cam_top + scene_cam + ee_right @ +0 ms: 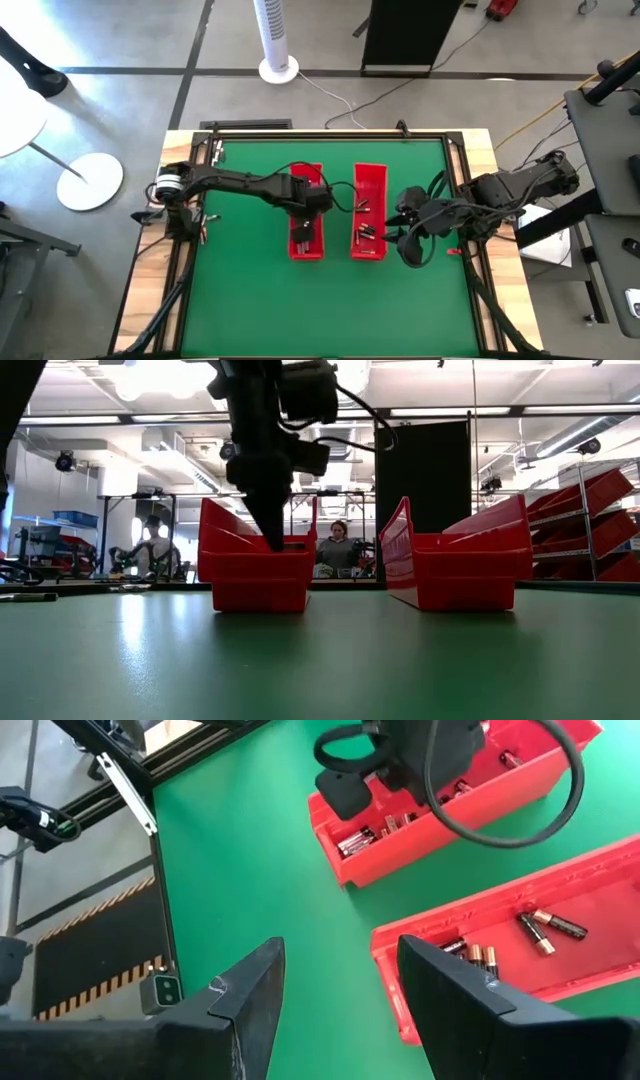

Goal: Sort batteries
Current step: Put the silver battery into the left red bin, then put the black battery into the right red bin

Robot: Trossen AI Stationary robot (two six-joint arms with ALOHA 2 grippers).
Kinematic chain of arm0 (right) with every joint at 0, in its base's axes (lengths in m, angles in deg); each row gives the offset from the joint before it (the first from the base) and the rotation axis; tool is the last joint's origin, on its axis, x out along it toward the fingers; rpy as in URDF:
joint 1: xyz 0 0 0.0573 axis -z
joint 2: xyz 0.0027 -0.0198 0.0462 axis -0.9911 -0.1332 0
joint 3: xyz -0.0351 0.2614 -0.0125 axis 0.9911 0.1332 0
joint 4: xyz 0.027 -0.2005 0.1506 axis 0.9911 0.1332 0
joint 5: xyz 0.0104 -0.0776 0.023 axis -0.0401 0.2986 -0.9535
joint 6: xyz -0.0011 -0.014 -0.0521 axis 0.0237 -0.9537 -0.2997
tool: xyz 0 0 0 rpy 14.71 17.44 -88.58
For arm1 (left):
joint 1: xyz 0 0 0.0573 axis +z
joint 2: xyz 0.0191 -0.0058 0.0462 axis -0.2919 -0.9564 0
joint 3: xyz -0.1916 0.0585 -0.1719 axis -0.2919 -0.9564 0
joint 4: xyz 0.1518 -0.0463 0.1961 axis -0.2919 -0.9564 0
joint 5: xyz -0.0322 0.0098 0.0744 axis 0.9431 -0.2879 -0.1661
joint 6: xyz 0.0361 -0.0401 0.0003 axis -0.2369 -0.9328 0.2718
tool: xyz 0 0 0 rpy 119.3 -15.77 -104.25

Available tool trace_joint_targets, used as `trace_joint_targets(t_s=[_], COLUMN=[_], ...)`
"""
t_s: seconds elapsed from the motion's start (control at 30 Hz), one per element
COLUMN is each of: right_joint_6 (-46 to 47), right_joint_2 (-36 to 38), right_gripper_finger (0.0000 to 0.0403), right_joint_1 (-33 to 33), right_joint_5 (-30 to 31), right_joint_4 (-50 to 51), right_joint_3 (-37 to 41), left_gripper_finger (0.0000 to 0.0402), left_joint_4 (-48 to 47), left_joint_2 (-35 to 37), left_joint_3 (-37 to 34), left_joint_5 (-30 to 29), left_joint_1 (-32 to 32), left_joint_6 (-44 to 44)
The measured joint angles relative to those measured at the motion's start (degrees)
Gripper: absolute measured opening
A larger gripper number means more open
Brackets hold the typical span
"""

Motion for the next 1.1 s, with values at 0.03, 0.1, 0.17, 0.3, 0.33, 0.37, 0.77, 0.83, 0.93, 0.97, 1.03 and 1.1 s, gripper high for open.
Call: trace_joint_targets(t_s=[0.03, 0.1, 0.17, 0.3, 0.33, 0.37, 0.77, 0.83, 0.93, 0.97, 1.03, 1.1], right_joint_6=[-0.28, -0.94, -1.2, -1.57, -1.56, -1.52, -1.19, -1.14, -1.06, -1.08, -1.43, -2.91], right_joint_2=[0.02, 0.06, 0.06, 0.15, 0.15, 0.19, 1.19, 1.32, 1.68, 1.95, 2.32, 2.58], right_gripper_finger=[0.0189, 0.0189, 0.0189, 0.0189, 0.0189, 0.0189, 0.0189, 0.0189, 0.0189, 0.0189, 0.0189, 0.0189], right_joint_1=[0.0, 0.0, 0.0, 0.0, 0.02, 0.06, 0.17, 0.17, 0.17, 0.17, 0.36, 0.81], right_joint_5=[0.01, 0.02, 0.26, 1.49, 1.51, 1.55, 1.54, 1.54, 1.45, 1.45, 1.77, 2.71], right_joint_4=[0.0, 0.0, 0.0, 0.0, 0.0, 0.0, 0.04, 0.04, 0.13, 0.28, 1.5, 2.32], right_joint_3=[0.0, 0.0, 0.0, 0.0, 0.0, 0.0, 0.0, 0.0, 0.02, 0.0, -0.24, -0.35], left_gripper_finger=[0.0007, 0.0007, 0.0007, 0.0007, 0.0007, 0.0007, 0.0099, 0.0122, 0.0149, 0.0156, 0.0167, 0.0177], left_joint_4=[-0.02, 0.1, 0.24, 0.26, 0.3, 0.53, 2.34, -0.09, -7.39, -10.17, -13.92, -15.57], left_joint_2=[-0.4, -1.34, -2.57, -5.1, -5.66, -6.11, -6.89, -6.89, -6.36, -5.59, -3.09, 0.46], left_joint_3=[0.0, 0.0, 0.0, 0.0, 0.0, 0.02, 0.52, 1.77, 6.12, 7.83, 11.27, 13.71], left_joint_5=[0.0, 0.34, 0.88, 1.86, 1.86, 1.77, 0.16, 0.26, 0.29, 0.31, 0.31, 0.27], left_joint_1=[0.1, 0.18, 0.24, 0.24, 0.24, 0.24, 0.11, 0.07, -0.21, -0.33, -0.54, -0.52], left_joint_6=[0.06, 0.06, -0.5, -1.49, -1.64, -1.73, 0.48, 0.5, -0.92, -1.63, -2.71, -4.11])
